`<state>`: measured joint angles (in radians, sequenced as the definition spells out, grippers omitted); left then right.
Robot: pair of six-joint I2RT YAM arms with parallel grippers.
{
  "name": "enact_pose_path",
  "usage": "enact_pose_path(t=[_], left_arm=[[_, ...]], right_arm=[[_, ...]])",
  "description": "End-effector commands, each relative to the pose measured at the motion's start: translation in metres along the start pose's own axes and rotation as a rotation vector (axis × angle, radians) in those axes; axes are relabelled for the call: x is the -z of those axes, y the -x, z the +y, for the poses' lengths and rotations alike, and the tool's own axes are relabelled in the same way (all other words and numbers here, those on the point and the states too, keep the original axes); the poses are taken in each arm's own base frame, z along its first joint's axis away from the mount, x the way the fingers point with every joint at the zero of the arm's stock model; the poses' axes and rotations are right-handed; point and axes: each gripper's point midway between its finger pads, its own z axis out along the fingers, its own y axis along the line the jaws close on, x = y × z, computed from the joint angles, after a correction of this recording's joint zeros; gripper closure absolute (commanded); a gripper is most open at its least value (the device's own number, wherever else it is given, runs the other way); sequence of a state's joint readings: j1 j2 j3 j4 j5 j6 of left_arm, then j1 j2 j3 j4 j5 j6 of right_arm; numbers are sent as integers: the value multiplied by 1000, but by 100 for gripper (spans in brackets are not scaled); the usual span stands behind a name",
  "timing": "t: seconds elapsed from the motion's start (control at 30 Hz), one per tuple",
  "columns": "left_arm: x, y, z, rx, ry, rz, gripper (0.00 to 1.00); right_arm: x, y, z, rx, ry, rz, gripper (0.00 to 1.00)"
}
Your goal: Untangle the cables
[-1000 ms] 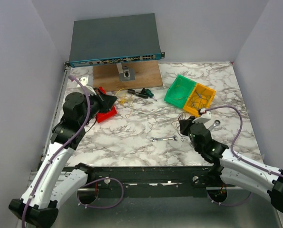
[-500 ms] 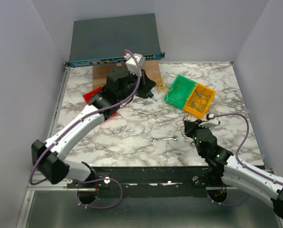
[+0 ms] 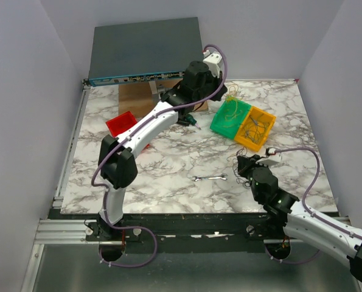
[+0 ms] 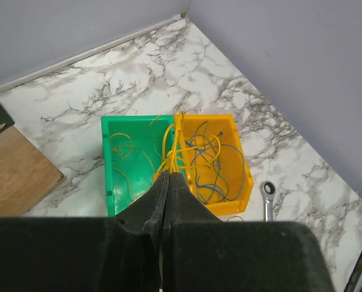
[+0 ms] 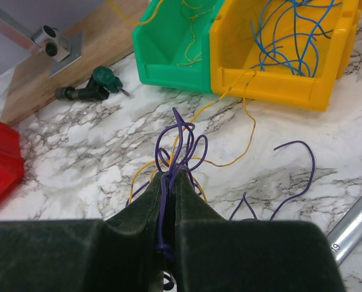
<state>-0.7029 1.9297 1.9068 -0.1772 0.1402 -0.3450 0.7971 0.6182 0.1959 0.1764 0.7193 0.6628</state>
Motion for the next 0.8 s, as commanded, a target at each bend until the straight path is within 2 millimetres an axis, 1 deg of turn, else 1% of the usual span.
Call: enact_pose_path(t=[0.0,0.03,0.1,0.13,0.2,0.33,0.37,0.4,0.43,0.47,0.5,0.53,0.57,0.6,0.63,0.67,0.7,0.73,0.77], left_arm=[[-33,-17,9,-30,16,56,100],[-39,-17,11,-32,20,56,100],[-54,-30,22,-26,51,82,100],[-57,-34,27,-20,66,91,100],[-65,-48,34,-3,82,116,100],[-73,-73,36,21,66,171,100],[-73,-79,35,28,52,193,98],[-72,-87,29,30,9,225,91],[-69,-91,25,34,-16,252,80],[-66,-96,26,48,-2,276,70],[-62,-97,29,57,18,286,63],[-56,-94,28,57,26,282,59],[-50,-98,28,55,28,288,55],[-42,-87,23,50,18,258,52],[-34,-88,22,49,15,256,50],[-23,-77,17,44,8,230,48],[-12,-70,14,44,8,213,48],[-1,-62,11,40,4,191,46],[14,-53,6,35,-1,166,45]], right_arm=[[-2,0,-6,-4,-39,-12,99],[-2,1,-7,-4,-42,-15,99],[-2,1,-7,-6,-41,-17,99],[-1,2,-7,-8,-40,-20,99],[-1,3,-7,-11,-38,-26,99],[0,5,-8,-18,-38,-32,99],[0,4,-8,-18,-38,-30,99],[0,4,-8,-15,-38,-29,99],[0,4,-8,-13,-40,-29,99],[-1,6,-7,-10,-40,-31,99],[-1,9,-6,-8,-46,-38,99],[-2,15,-3,-8,-52,-45,99],[-3,22,4,-3,-47,-45,99],[-4,25,10,12,-51,-29,99],[-4,32,17,14,-53,-15,99],[-5,37,26,14,-50,-1,99],[-6,45,39,10,-25,8,99],[-6,45,46,38,-9,42,99],[-5,49,61,55,40,67,99]])
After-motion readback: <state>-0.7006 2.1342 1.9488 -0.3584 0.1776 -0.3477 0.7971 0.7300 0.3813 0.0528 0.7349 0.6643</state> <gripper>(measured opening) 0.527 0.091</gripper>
